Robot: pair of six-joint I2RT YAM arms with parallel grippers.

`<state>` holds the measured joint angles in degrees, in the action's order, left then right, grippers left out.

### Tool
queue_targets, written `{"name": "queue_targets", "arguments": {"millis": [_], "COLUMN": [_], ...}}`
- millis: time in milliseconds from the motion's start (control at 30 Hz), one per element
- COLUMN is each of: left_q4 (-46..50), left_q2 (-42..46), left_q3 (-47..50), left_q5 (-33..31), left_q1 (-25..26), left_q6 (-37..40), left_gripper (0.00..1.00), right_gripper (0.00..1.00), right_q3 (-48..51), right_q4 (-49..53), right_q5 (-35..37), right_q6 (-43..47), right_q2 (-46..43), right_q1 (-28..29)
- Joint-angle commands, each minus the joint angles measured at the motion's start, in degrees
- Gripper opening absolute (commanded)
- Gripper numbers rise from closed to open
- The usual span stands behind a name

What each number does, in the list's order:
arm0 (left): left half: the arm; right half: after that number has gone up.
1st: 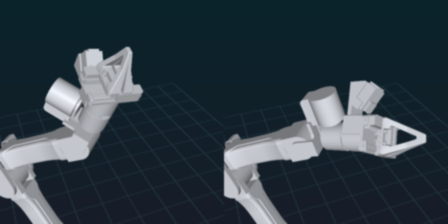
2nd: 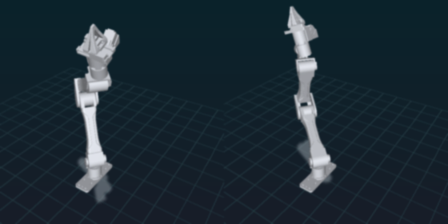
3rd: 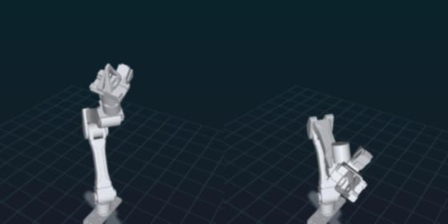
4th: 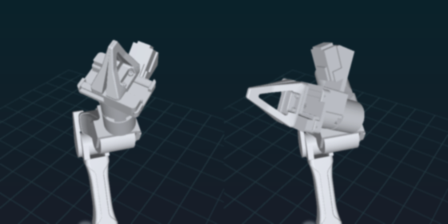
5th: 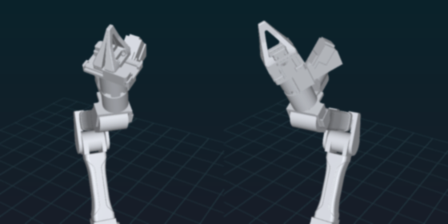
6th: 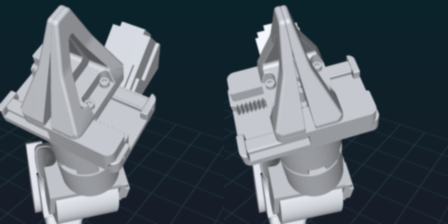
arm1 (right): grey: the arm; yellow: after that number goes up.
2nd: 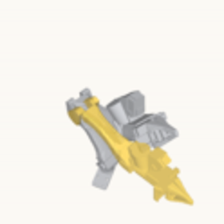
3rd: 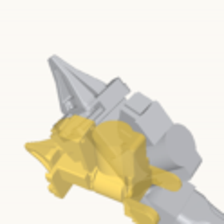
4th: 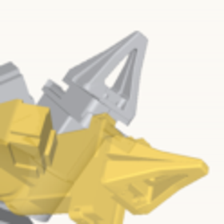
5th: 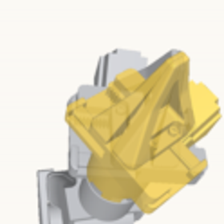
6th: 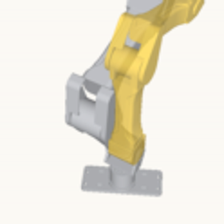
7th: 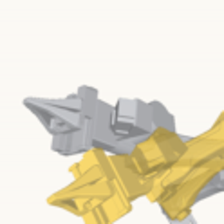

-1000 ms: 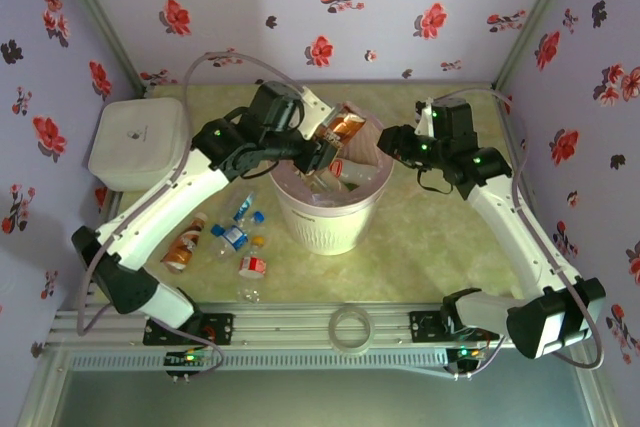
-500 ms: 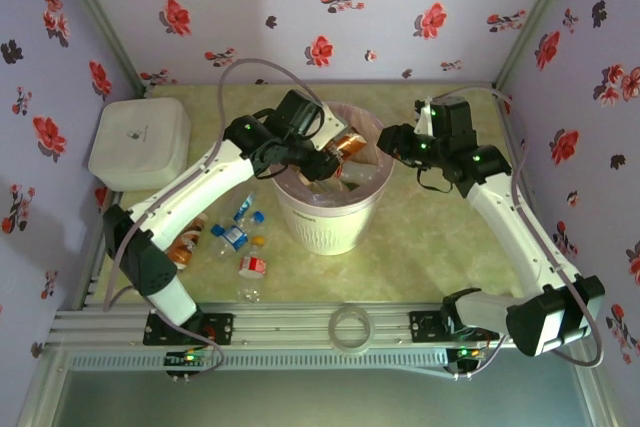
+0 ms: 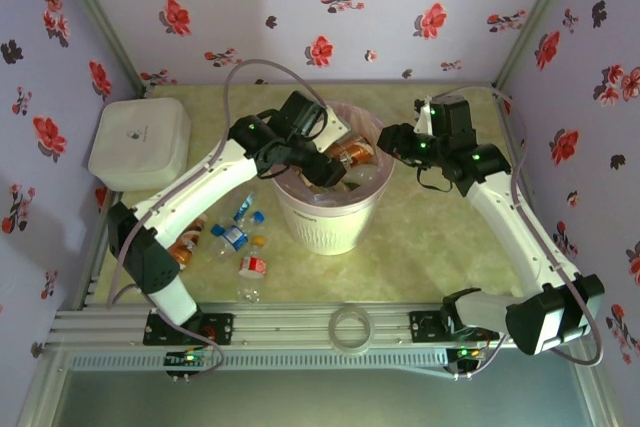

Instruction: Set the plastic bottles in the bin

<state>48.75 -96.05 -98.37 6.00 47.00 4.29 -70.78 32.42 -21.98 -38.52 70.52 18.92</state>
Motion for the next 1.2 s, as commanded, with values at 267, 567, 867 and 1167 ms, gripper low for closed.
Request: {"name": "queue_targets", "arguments": {"millis": [267, 567, 867, 1167], "left_q4": [-2.16, -1.87, 0.02, -3.95], "left_q2": [6.84, 21.0, 30.21, 29.25], "left_q3": [-8.97, -4.14, 14.65, 34.16], "left_q5": [-1.51, -11.22, -12.29, -16.79], "left_q1": [0.37, -2.8, -25.89, -27.8], "left_q6": [-0.75, -3.22, -13.81, -18.78], "left_gripper": [0.82, 0.82, 0.81, 0.83], "right_gripper": [0.32, 0.32, 0.32, 0.33], "right_q3": [-2.09, -3.13, -3.07, -3.74], "right_q4": [1.09, 1.77, 1.41, 1.69], "right_q5": [0.64, 0.23, 0.31, 0.02], "right_q6": [0.24, 1.06, 1.1, 1.41], "right_q2": [0.88, 1.8, 1.6, 2.24], "right_q1": [0.24, 0.26, 0.29, 0.31]}}
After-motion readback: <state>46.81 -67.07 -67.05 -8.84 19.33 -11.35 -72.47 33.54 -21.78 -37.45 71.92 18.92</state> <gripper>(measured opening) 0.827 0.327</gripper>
